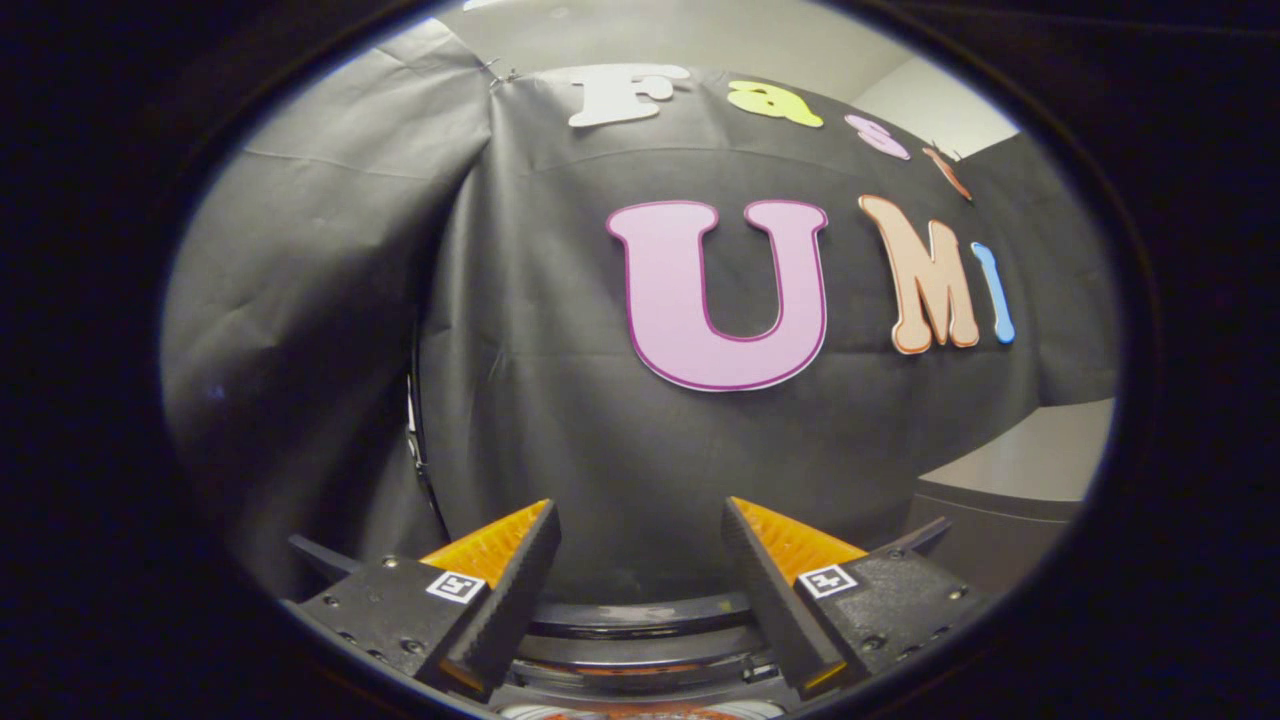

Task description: Put the clothes into the washing machine and then close the washing machine lid.

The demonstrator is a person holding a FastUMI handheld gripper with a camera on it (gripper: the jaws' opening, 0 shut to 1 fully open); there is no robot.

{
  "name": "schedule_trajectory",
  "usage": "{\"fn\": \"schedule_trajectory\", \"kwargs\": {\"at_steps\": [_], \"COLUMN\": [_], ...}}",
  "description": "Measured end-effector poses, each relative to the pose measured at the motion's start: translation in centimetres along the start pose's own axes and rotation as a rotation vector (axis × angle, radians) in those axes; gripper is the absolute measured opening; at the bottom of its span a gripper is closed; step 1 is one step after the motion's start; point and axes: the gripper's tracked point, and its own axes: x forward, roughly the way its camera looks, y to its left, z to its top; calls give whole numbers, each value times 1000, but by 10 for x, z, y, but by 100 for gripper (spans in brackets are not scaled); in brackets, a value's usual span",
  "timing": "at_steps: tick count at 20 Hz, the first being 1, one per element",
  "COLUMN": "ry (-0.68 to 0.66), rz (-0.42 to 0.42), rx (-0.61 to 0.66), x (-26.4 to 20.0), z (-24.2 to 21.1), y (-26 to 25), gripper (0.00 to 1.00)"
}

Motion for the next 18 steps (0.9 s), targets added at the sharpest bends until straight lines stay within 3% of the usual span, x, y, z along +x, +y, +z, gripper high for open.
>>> {"fn": "schedule_trajectory", "kwargs": {"at_steps": [18], "ry": [-91], "rz": [19], "rx": [7], "x": [-1], "z": [4], "y": [-1], "gripper": [97]}}
